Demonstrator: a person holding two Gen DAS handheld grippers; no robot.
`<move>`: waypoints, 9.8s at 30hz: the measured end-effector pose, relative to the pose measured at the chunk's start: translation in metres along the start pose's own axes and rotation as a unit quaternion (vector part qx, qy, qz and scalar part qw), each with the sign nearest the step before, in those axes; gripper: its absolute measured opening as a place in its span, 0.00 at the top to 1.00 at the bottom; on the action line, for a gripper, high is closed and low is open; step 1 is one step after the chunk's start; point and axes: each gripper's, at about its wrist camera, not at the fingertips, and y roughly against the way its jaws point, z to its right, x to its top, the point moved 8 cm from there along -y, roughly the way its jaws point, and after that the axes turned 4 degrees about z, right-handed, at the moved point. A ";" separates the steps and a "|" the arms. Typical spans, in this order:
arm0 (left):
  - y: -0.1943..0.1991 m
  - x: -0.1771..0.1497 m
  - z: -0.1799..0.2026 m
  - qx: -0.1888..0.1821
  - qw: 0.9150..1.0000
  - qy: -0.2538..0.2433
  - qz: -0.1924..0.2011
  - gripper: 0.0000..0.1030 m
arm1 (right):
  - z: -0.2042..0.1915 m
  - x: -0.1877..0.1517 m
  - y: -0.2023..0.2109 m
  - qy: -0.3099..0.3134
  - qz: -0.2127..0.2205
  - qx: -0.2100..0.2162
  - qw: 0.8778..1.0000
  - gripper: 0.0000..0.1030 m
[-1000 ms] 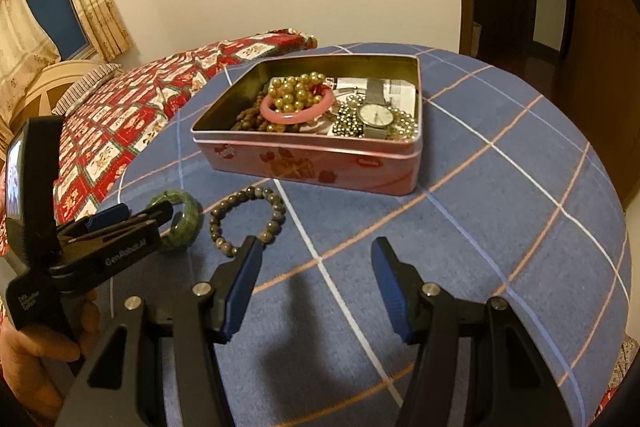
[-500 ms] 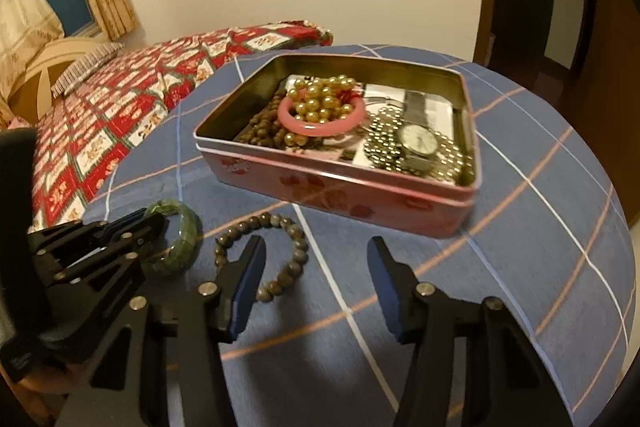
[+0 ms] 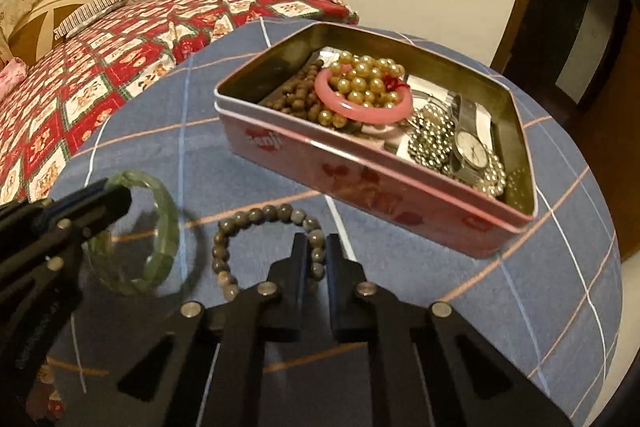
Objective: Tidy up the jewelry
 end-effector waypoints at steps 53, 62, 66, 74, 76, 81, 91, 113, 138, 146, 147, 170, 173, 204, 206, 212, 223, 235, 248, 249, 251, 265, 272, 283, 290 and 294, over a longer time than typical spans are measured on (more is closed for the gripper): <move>0.123 0.029 0.063 -0.051 0.991 -0.030 0.119 0.94 | 0.024 0.018 0.170 -0.086 0.210 0.011 0.974 0.90; 0.119 0.026 0.067 -0.059 0.992 -0.028 0.112 0.94 | 0.027 0.014 0.171 -0.088 0.207 0.009 0.974 0.90; 0.110 0.022 0.068 -0.068 0.992 -0.022 0.102 0.94 | 0.030 0.013 0.166 -0.088 0.203 0.004 0.975 0.90; 0.099 0.029 0.069 -0.078 0.992 -0.013 0.098 0.94 | 0.043 0.018 0.163 -0.107 0.201 0.010 0.974 0.90; 0.096 0.033 0.069 -0.078 0.992 -0.012 0.099 0.94 | 0.046 0.020 0.163 -0.109 0.202 0.010 0.973 0.90; 0.083 0.042 0.069 -0.081 0.992 -0.006 0.098 0.94 | 0.054 0.029 0.155 -0.113 0.202 0.007 0.973 0.90; 0.055 0.080 0.073 -0.089 0.990 0.005 0.107 0.94 | 0.073 0.062 0.143 -0.127 0.217 0.006 0.968 0.90; -0.053 0.105 0.093 -0.092 0.995 0.010 0.041 0.94 | 0.116 0.087 0.049 -0.192 0.161 0.001 0.968 0.90; -0.119 0.090 0.101 -0.067 0.998 -0.018 -0.004 0.93 | 0.128 0.069 -0.014 -0.166 0.099 -0.050 0.980 0.90; -0.122 0.091 0.102 -0.051 0.998 -0.024 0.005 0.93 | 0.125 0.070 -0.014 -0.139 0.106 -0.073 0.982 0.90; -0.121 0.090 0.102 -0.049 0.999 -0.022 0.005 0.93 | 0.125 0.070 -0.014 -0.137 0.108 -0.073 0.982 0.90; -0.067 0.081 0.088 0.040 0.998 -0.047 0.027 0.31 | 0.133 0.055 0.029 -0.187 0.163 -0.059 0.967 0.33; -0.060 0.075 0.085 0.041 0.998 -0.039 0.024 0.31 | 0.132 0.049 0.034 -0.188 0.161 -0.058 0.967 0.29; 0.070 0.014 0.063 0.076 0.992 -0.035 0.092 0.31 | 0.090 -0.010 0.123 -0.154 0.166 -0.061 0.972 0.09; 0.083 0.013 0.063 0.074 0.991 -0.036 0.104 0.31 | 0.087 -0.009 0.135 -0.153 0.175 -0.062 0.971 0.08; 0.118 0.019 0.062 0.062 0.988 -0.022 0.137 0.30 | 0.076 -0.004 0.170 -0.147 0.210 -0.065 0.964 0.06; 0.187 0.040 0.058 0.060 0.975 -0.005 0.213 0.21 | 0.061 0.012 0.233 -0.132 0.288 -0.071 0.946 0.00; 0.216 0.052 0.058 0.068 0.966 -0.009 0.250 0.15 | 0.061 0.020 0.255 -0.138 0.322 -0.071 0.934 0.00; 0.218 0.052 0.061 0.067 0.966 -0.011 0.250 0.13 | 0.066 0.017 0.261 -0.149 0.329 -0.068 0.930 0.00; 0.218 0.052 0.061 0.067 0.966 -0.012 0.250 0.13 | 0.066 0.017 0.262 -0.150 0.329 -0.069 0.930 0.00; 0.218 0.051 0.060 0.070 0.966 -0.013 0.250 0.13 | 0.067 0.017 0.262 -0.151 0.330 -0.069 0.929 0.00; 0.218 0.052 0.061 0.066 0.967 -0.013 0.247 0.12 | 0.067 0.017 0.263 -0.149 0.329 -0.070 0.930 0.00; 0.218 0.052 0.060 0.066 0.967 -0.013 0.247 0.12 | 0.065 0.017 0.265 -0.148 0.329 -0.070 0.930 0.00; 0.214 0.053 0.060 0.065 0.969 -0.009 0.240 0.12 | 0.067 0.017 0.263 -0.146 0.323 -0.074 0.932 0.00; 0.214 0.052 0.061 0.062 0.969 -0.008 0.239 0.12 | 0.069 0.018 0.264 -0.146 0.326 -0.076 0.931 0.00; 0.214 0.052 0.060 0.062 0.969 -0.007 0.239 0.12 | 0.069 0.017 0.265 -0.146 0.324 -0.074 0.932 0.00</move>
